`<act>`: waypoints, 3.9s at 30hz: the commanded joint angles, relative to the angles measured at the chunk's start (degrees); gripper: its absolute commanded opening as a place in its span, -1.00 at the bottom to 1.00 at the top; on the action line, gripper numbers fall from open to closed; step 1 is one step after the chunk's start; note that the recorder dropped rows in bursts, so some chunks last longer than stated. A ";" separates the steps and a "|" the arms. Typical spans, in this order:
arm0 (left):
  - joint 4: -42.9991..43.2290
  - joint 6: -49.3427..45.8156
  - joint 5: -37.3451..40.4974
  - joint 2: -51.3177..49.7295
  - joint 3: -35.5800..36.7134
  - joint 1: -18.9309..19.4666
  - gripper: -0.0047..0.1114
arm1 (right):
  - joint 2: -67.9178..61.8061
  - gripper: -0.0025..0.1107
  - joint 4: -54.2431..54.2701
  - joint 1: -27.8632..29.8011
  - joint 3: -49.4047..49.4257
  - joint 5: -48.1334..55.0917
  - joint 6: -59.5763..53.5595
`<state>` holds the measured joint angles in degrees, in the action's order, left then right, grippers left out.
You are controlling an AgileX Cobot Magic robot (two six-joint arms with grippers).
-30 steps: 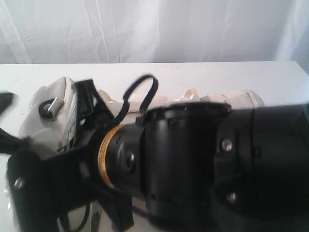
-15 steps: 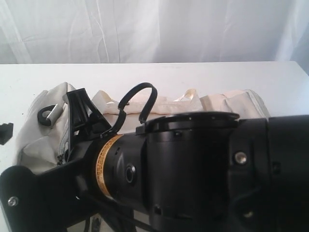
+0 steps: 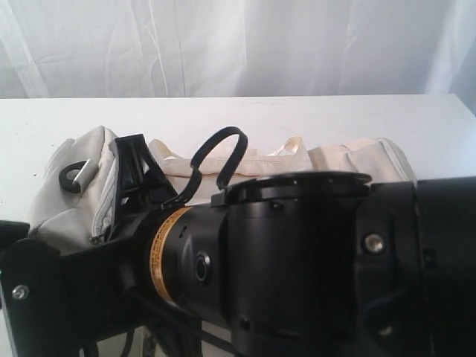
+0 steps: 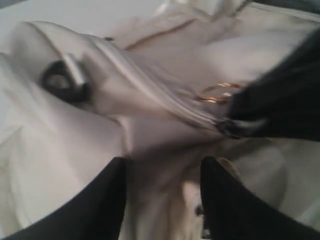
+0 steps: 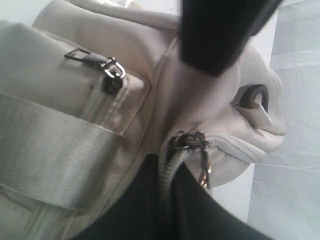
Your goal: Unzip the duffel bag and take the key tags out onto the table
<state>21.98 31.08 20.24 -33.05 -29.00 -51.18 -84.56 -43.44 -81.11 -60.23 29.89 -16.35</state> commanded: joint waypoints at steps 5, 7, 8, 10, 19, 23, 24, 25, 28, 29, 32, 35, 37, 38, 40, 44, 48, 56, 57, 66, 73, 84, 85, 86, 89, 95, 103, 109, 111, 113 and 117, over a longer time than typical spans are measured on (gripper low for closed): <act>-18.06 -22.56 -4.45 0.33 -0.43 0.25 -0.01 | 1.05 -0.96 -0.32 0.10 0.32 1.55 4.79; -18.06 -22.56 -6.41 -0.16 -0.43 0.25 -0.01 | 1.05 -0.96 -0.32 0.10 0.32 1.33 4.79; -17.78 -22.56 -7.46 -0.48 -0.43 0.25 -0.01 | 1.05 -0.96 -0.32 0.10 0.32 1.22 4.79; -16.32 -22.56 -9.12 -1.39 -0.43 0.25 -0.01 | 1.05 -0.96 -0.20 0.10 0.32 0.61 5.13; -7.86 -22.33 -10.31 -4.41 -0.43 0.25 -0.01 | 1.08 -0.96 -0.11 0.10 0.32 -0.35 11.72; -5.28 -22.09 -11.69 -4.58 -0.43 1.33 -0.01 | 1.08 -0.96 -0.11 0.10 0.32 -0.35 11.72; -4.95 -22.09 -11.74 -4.58 -0.43 2.06 -0.01 | 1.08 -0.96 0.03 0.10 0.32 -0.35 11.72; -4.95 -22.09 -11.74 -4.35 -0.59 2.92 -0.01 | 1.08 -0.96 0.13 0.10 0.32 -0.21 11.72; -4.95 -21.66 -11.73 -4.35 -1.47 5.52 -0.01 | 1.08 -0.94 0.92 0.10 0.32 -0.22 11.72; -4.95 -21.11 -11.73 -4.35 -1.70 6.04 -0.01 | 1.08 -0.90 1.57 0.10 0.32 -0.22 11.72; -5.05 -19.36 -11.63 -4.35 -2.39 6.88 -0.01 | 1.08 -0.74 2.65 0.10 0.32 -0.22 11.72; -5.05 -19.36 -11.52 -4.35 -2.50 7.11 -0.01 | 1.08 -0.49 2.89 0.10 0.32 0.23 11.72; -5.05 -19.09 -11.51 -4.35 -2.50 7.11 -0.01 | 1.08 -0.30 3.01 0.10 0.32 1.00 11.72; -5.05 -19.09 -11.51 -4.35 -2.50 7.11 -0.01 | 1.08 -0.19 3.24 0.10 0.32 1.65 12.25; -5.05 -19.08 -11.30 -4.35 -2.50 7.11 -0.01 | 1.18 0.00 3.37 0.10 0.32 3.34 14.28; -7.88 -19.08 -8.20 -4.35 -2.50 7.11 -0.01 | 2.18 0.08 3.37 0.10 0.32 6.02 17.24; -9.68 -19.08 -6.76 -4.35 -2.50 7.11 -0.01 | 3.55 0.07 3.16 0.10 0.32 6.30 19.25; -16.20 -19.55 -6.14 -4.35 -2.50 7.11 -0.01 | 3.55 -0.07 5.12 0.10 0.32 7.74 22.22; -16.21 -19.90 -6.15 -4.35 -2.50 7.11 -0.01 | 3.55 -0.12 5.41 0.10 0.32 8.20 22.22; -17.47 -33.11 2.49 -2.25 -7.45 7.11 -0.01 | 3.55 -0.76 6.44 0.10 0.32 10.73 22.22; -32.01 -46.41 6.79 -2.36 -10.01 7.11 -0.01 | 3.55 -0.96 7.96 0.10 0.68 7.19 21.70; -33.93 -43.85 -3.46 -14.65 -10.12 7.11 -0.01 | 3.24 -0.96 11.72 0.10 4.12 6.92 21.09; -33.93 -40.23 -4.42 -17.16 -10.10 7.11 -0.01 | 3.24 -0.96 11.72 0.10 4.34 6.92 21.09; -33.93 -39.44 -4.79 -17.82 -10.10 7.11 -0.01 | 3.24 -0.96 11.72 0.10 4.34 6.92 21.09; -33.93 -35.27 -7.49 -19.69 -10.10 7.11 -0.01 | 3.24 -0.96 11.72 0.10 4.34 6.92 21.09; -33.61 -32.55 -2.97 -20.36 -10.10 7.11 -0.09 | 3.24 -0.96 11.72 0.10 4.34 3.52 19.12; -29.50 -32.55 0.76 -20.26 -10.10 10.48 -0.68 | 3.36 -0.96 10.05 0.10 4.34 6.16 19.12; -29.28 -32.55 -5.58 -20.26 -10.10 13.42 -0.92 | 3.43 -0.96 8.18 0.10 4.34 8.92 19.12; -29.39 -32.55 -6.49 -20.26 -10.10 13.42 -0.92 | 3.43 -0.96 7.81 0.10 4.34 9.26 19.12; -29.39 -32.55 -6.75 -20.26 -10.10 13.42 -0.92 | 3.43 -0.96 6.04 0.10 4.34 9.74 19.12; -29.16 -32.55 -6.73 -18.67 -10.10 13.42 -0.92 | 3.43 -0.96 5.38 0.10 4.34 9.85 19.23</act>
<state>-7.26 -1.81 13.79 -53.18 -38.83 -38.00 -81.38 -37.61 -81.00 -55.84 37.97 3.38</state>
